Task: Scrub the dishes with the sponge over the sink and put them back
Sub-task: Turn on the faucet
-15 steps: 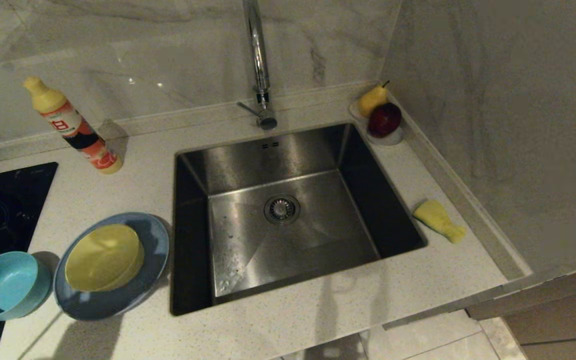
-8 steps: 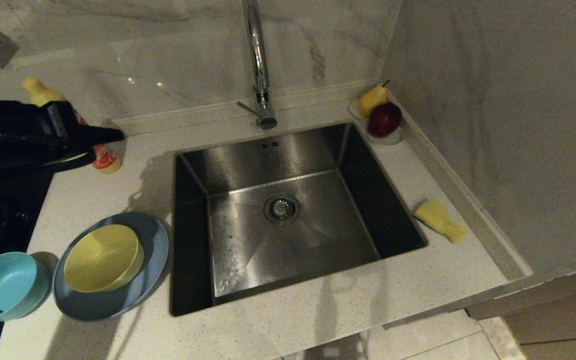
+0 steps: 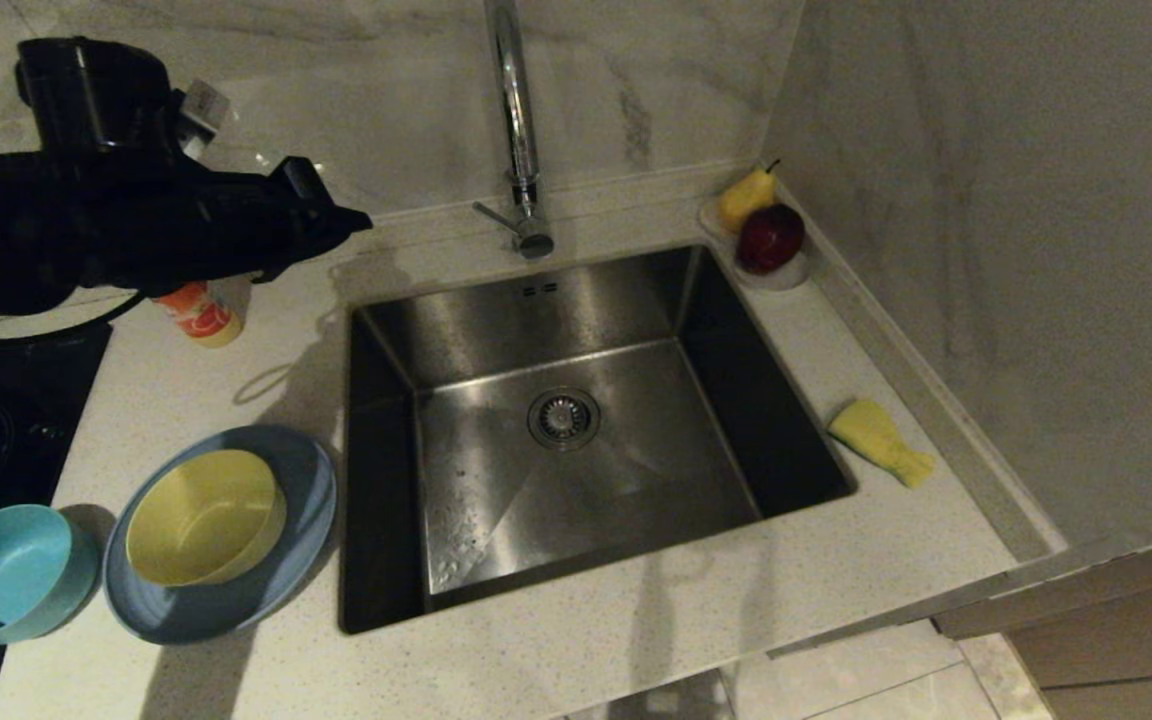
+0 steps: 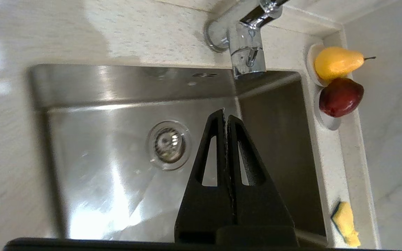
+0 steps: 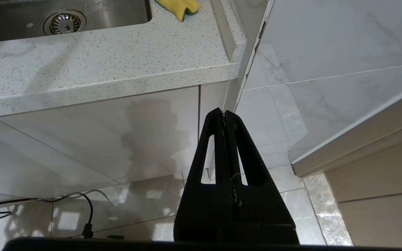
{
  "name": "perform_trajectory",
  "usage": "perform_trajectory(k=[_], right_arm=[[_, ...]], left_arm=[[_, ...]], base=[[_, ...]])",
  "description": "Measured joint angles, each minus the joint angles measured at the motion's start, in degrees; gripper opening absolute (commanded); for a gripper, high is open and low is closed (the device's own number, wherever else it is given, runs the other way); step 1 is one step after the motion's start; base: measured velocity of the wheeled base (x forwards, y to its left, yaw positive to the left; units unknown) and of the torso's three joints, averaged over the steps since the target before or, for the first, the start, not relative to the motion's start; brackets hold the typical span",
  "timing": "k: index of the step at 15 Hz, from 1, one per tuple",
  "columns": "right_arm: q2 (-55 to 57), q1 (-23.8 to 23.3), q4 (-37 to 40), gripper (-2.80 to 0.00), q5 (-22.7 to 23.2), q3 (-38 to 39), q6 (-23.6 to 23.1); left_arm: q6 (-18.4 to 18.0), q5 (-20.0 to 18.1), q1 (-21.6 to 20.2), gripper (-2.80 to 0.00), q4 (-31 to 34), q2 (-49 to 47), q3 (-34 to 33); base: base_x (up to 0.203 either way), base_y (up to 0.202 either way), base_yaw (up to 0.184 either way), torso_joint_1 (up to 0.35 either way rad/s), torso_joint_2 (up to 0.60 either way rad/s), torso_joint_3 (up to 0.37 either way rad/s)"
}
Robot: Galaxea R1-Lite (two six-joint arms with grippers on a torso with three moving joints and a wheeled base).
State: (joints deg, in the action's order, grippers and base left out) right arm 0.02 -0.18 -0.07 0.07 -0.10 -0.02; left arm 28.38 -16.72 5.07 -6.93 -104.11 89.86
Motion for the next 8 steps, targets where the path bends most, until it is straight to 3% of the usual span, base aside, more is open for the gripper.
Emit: perform_trajectory(k=[4, 8], right_arm=[[0.00, 0.00, 0.00, -2.80, -0.01, 0.00, 0.01], [0.00, 0.00, 0.00, -2.80, 0.00, 0.00, 0.00]], left_arm=[[4.40, -1.80, 0.02, -2.80, -7.37, -6.60, 4.53], [7.05, -1.82, 0.00, -2.80, -7.87, -12.72, 14.10]], base=[[0.000, 0.000, 0.000, 0.000, 0.00, 0.000], [0.000, 0.000, 0.000, 0.000, 0.00, 0.000]])
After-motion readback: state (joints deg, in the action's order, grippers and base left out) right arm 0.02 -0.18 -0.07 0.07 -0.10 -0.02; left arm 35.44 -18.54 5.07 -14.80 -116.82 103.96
